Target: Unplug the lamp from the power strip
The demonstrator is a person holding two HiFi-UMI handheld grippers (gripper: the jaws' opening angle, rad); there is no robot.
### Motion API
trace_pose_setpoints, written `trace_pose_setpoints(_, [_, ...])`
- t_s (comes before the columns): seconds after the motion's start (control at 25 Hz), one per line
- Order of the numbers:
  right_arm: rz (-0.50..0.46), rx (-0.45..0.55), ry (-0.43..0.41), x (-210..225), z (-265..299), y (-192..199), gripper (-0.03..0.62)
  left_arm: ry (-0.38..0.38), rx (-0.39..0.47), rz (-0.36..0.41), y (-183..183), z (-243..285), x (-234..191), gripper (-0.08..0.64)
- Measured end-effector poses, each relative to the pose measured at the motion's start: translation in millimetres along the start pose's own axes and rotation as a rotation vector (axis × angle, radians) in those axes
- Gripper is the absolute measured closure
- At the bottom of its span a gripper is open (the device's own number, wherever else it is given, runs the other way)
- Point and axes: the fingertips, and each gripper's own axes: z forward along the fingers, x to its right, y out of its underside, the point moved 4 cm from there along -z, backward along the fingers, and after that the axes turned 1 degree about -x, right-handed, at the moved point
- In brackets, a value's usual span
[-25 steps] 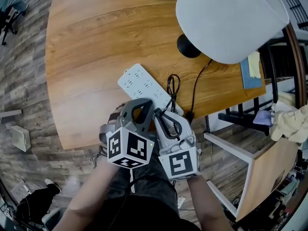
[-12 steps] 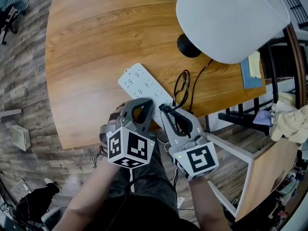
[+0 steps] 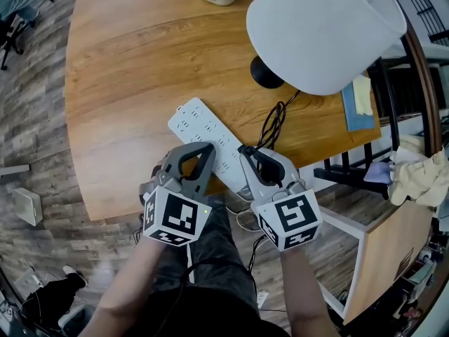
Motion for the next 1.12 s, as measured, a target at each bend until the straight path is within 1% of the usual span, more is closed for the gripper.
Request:
trace_pose_setpoints(0.16, [0.081,-0.042,0.016,17,12,2,0.525,-0.031,0.048,-0.029,-4,-7,-10,0.565])
trace_pose_setpoints(0.24, [0.106,-0.056,0.033,25,18,0,0.525,-0.048,0.074,-0.044,-7,-13,-14,0.565])
trace_pose_setpoints(0.32, [0.118,-0.079,0.049,32,24,0,0.523,-0.064,0.091,-0.042,-9,-18,-16,0.565])
trace_pose_setpoints(0.48, [0.118,-0.130,0.058,40,38,-4,0.522,-0.074,0.107,-0.048,-13,-26,-17,0.565])
trace_pose_setpoints(0.6, [0.096,-0.152,0.047,40,48,-13,0.517,-0.079,0.105,-0.055,-10,-31,-17,0.565])
trace_pose_setpoints(0.68, [0.075,-0.161,0.039,38,51,-20,0.501,-0.085,0.104,-0.058,-8,-33,-18,0.565])
trace_pose_setpoints(0.72, [0.068,-0.164,0.035,38,52,-24,0.473,-0.088,0.105,-0.061,-8,-34,-18,0.565])
trace_pose_setpoints(0.76, [0.063,-0.165,0.033,38,52,-27,0.448,-0.090,0.107,-0.066,-8,-35,-19,0.565])
trace_pose_setpoints(0.8, [0.060,-0.162,0.034,38,51,-31,0.445,-0.093,0.111,-0.070,-8,-36,-20,0.565])
trace_pose_setpoints(0.96, [0.052,-0.123,0.043,37,45,-42,0.445,-0.114,0.119,-0.075,-8,-41,-26,0.565])
trace_pose_setpoints(1.12, [0.039,-0.071,0.047,29,36,-43,0.449,-0.122,0.129,-0.082,-7,-44,-31,0.565])
